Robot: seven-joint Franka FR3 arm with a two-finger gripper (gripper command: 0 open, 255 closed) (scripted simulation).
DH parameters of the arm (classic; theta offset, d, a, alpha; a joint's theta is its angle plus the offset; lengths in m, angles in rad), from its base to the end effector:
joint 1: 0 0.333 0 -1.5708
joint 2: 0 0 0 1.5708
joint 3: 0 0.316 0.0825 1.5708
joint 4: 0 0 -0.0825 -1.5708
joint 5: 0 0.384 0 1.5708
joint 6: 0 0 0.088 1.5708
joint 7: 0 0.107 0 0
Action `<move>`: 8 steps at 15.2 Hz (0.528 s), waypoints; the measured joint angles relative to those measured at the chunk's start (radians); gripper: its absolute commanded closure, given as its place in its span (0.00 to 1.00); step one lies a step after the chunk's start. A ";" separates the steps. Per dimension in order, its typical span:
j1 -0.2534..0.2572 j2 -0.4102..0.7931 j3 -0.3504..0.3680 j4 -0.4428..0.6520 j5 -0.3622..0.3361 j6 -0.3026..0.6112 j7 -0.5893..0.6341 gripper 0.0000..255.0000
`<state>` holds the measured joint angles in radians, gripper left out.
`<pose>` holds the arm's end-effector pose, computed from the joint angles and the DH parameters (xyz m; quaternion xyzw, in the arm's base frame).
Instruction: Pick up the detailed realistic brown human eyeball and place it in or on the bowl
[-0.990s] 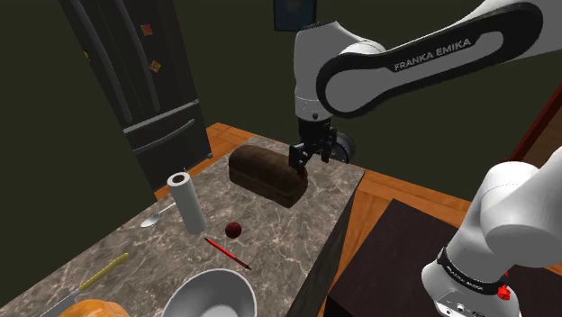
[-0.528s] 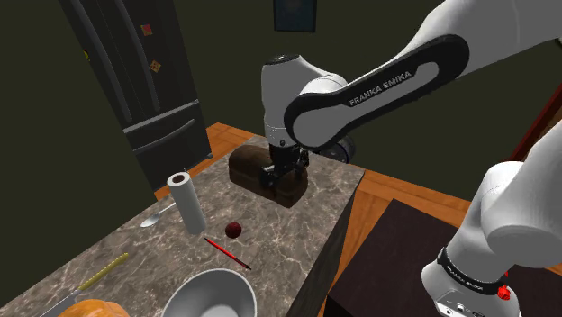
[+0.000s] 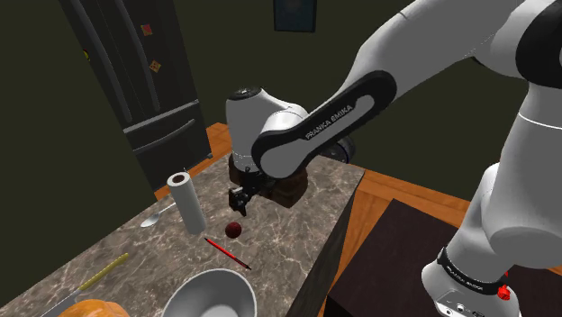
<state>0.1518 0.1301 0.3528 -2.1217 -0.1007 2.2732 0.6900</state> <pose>0.4955 0.2678 0.3573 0.9978 -0.0624 0.0220 0.0050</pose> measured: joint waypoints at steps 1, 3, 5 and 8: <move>0.013 0.040 0.003 0.029 -0.021 0.010 0.026 0.00; 0.036 0.115 0.003 0.086 -0.058 0.029 0.067 0.00; 0.059 0.190 -0.004 0.148 -0.093 0.045 0.100 0.00; 0.080 0.248 -0.012 0.184 -0.121 0.067 0.126 0.00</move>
<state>0.2314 0.3779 0.3411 -1.9375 -0.2221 2.3398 0.8162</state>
